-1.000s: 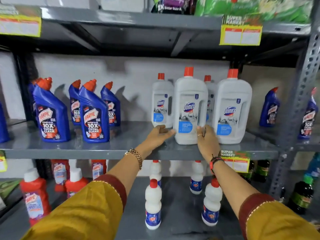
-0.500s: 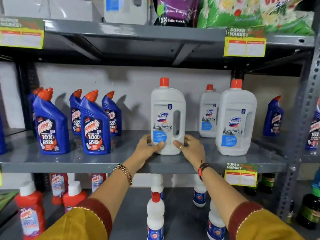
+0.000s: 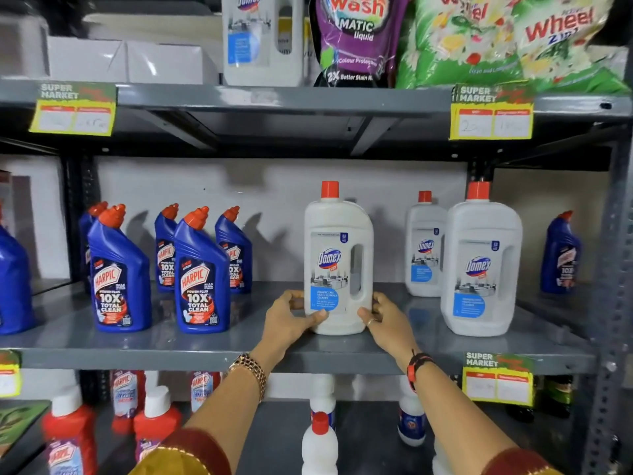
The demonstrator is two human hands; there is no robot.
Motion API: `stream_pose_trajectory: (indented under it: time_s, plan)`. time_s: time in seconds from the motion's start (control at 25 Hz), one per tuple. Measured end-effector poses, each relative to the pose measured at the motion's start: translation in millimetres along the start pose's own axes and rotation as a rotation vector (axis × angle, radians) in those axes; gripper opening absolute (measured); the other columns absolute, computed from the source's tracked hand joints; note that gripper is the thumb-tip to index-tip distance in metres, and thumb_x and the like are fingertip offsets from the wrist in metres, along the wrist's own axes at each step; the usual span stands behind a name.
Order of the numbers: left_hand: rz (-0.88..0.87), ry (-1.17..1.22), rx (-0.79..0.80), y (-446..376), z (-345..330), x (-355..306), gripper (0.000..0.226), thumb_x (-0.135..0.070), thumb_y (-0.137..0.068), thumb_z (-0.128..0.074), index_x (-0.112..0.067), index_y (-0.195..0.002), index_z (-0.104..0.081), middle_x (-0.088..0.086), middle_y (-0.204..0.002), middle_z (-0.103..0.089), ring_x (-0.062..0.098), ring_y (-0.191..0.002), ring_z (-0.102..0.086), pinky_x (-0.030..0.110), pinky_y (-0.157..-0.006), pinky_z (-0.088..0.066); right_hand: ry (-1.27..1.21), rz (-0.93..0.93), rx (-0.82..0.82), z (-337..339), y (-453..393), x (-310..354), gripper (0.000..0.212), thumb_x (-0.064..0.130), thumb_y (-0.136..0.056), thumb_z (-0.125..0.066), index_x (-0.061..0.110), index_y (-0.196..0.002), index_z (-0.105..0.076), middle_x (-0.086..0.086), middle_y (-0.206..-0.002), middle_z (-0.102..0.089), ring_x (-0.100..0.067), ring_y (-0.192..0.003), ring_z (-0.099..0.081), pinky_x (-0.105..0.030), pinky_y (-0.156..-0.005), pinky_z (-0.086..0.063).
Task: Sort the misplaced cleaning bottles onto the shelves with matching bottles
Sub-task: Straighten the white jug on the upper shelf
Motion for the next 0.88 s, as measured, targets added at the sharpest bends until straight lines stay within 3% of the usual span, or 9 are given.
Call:
stream_pose_trajectory:
  time_s: [0.16, 0.28, 0.44, 0.88]
  plan:
    - [-0.021, -0.018, 0.008, -2.1, -0.3, 0.0, 0.047, -0.026, -0.068, -0.08, -0.014, -0.106, -0.056, 0.002, -0.111, -0.065, 0.015, -0.105, -0.059, 0.033, -0.096, -0.046, 0.036, 0.003, -0.03, 2.2, -0.2, -0.1, 0.027, 0.02, -0.09, -0.055, 0.017, -0.117, -0.052, -0.004, -0.112, -0.069, -0.015, -0.09, -0.059, -0.024, -0.078, -0.041]
    - [-0.011, -0.027, 0.038, -1.0, -0.7, -1.4, 0.036, -0.017, -0.074, -0.074, -0.016, -0.106, -0.056, 0.002, -0.116, -0.064, 0.016, -0.108, -0.058, 0.033, -0.097, -0.046, 0.067, -0.003, -0.043, 4.0, 0.0, 0.6, 0.026, 0.018, -0.092, -0.052, 0.015, -0.118, -0.052, -0.006, -0.114, -0.068, -0.022, -0.1, -0.061, -0.023, -0.079, -0.038]
    - [-0.01, -0.012, 0.041, 2.1, -1.4, -0.9, 0.038, -0.011, -0.077, -0.071, -0.018, -0.111, -0.056, 0.004, -0.122, -0.063, 0.018, -0.112, -0.058, 0.044, -0.098, -0.049, 0.088, 0.002, -0.06, 5.0, 1.9, 0.5, 0.025, 0.017, -0.092, -0.051, 0.015, -0.117, -0.052, -0.006, -0.112, -0.069, -0.026, -0.103, -0.061, -0.024, -0.078, -0.039]
    - [0.006, -0.059, 0.019, 6.2, -0.8, -4.3, 0.049, -0.012, -0.077, -0.071, -0.015, -0.122, -0.053, 0.005, -0.129, -0.061, 0.018, -0.118, -0.055, 0.044, -0.104, -0.044, 0.035, -0.018, -0.048, 9.7, 5.0, 2.8, 0.029, 0.014, -0.09, -0.055, 0.014, -0.119, -0.054, -0.009, -0.114, -0.068, -0.027, -0.107, -0.061, -0.03, -0.087, -0.043]
Point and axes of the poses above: each hand's wrist, its own y-axis away from the middle knuckle, its own z-axis out of the back of the hand, x = y × z, the point moved 6 cm from there along -y, towards the middle knuckle
